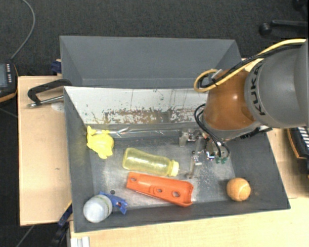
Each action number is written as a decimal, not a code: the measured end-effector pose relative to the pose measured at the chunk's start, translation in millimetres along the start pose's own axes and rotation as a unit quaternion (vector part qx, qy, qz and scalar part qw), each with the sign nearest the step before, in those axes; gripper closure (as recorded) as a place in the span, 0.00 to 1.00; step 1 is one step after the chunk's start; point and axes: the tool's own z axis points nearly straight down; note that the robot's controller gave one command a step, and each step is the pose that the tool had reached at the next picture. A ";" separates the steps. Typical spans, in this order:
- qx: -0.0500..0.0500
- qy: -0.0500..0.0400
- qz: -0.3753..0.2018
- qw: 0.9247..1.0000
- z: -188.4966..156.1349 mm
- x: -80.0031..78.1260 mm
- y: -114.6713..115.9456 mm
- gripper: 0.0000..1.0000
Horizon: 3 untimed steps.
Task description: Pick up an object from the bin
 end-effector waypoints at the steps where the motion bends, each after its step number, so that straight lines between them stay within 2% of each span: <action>1: 0.000 -0.001 -0.021 1.000 2.2 -7.4 27.0 0.00; 2: -0.001 0.000 -0.126 0.992 0.1 -2.4 53.7 0.00; 3: -0.001 -0.001 -0.065 0.998 5.0 17.2 80.9 1.00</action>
Offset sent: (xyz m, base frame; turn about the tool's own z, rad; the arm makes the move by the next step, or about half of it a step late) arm -0.0061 0.0986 0.0026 0.0117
